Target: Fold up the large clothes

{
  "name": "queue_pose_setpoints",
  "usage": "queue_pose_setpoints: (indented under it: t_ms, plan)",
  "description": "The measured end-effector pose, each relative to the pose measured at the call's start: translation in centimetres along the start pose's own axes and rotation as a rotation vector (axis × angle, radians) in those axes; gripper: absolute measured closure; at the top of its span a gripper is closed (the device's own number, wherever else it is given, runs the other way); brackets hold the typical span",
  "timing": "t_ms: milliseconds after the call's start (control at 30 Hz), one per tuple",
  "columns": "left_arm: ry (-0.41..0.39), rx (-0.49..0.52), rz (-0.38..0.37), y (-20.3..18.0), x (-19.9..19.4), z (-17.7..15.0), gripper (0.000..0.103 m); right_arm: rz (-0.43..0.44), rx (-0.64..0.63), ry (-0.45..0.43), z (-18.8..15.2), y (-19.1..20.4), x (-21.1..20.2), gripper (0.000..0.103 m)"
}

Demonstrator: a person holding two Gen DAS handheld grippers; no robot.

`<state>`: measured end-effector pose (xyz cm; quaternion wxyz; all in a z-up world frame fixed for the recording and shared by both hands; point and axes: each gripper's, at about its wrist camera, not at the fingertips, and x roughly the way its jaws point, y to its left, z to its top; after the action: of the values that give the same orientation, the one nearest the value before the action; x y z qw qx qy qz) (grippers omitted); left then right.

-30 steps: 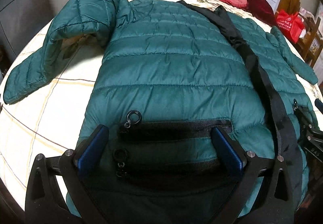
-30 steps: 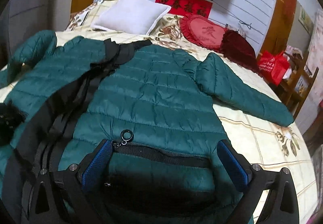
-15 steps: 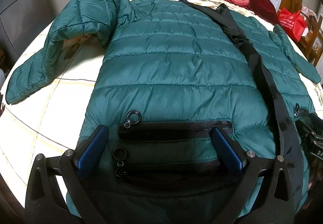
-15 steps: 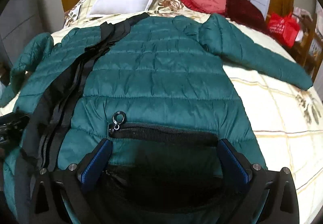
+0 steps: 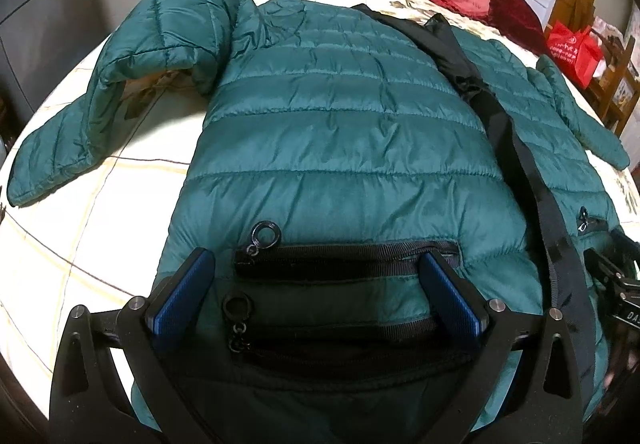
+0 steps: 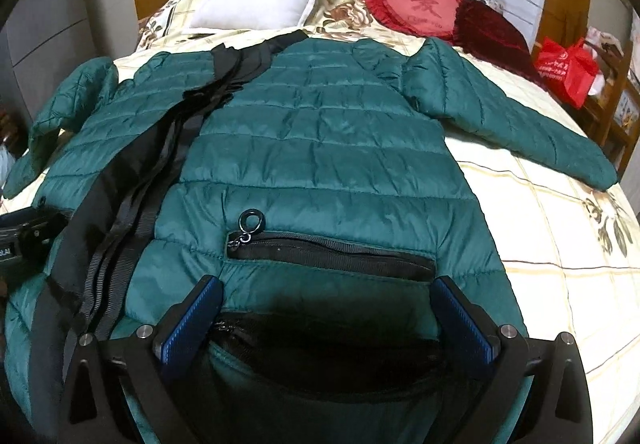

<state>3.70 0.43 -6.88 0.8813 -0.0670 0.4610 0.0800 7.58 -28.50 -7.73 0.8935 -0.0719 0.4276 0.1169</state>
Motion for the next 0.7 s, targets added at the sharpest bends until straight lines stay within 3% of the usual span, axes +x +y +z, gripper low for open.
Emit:
queue_pose_setpoints:
  t_ms: [100,233,367,500,567,700]
  plan:
    - [0.009,0.014,0.01,-0.2,0.0,-0.1,0.0,0.022,0.038,0.027,0.0,-0.5,0.2,0.0]
    - [0.014,0.035,0.023,-0.6,0.2,-0.1,0.0,-0.027,0.003,0.036,-0.1,0.3,0.3,0.0]
    - [0.016,0.05,0.041,-0.9,0.2,-0.2,0.0,-0.023,0.004,0.039,-0.3,0.1,0.3,0.0]
    - [0.005,0.042,0.011,-0.6,-0.4,0.1,0.0,-0.036,0.004,0.027,0.0,0.1,-0.2,0.0]
    - [-0.055,0.007,-0.017,-0.1,-1.8,0.3,0.0,-0.073,0.014,-0.024,0.2,0.3,-1.6,0.0]
    - [-0.152,-0.006,-0.021,0.3,-3.9,0.4,0.0,-0.115,0.024,-0.264,0.3,1.2,-6.9,0.0]
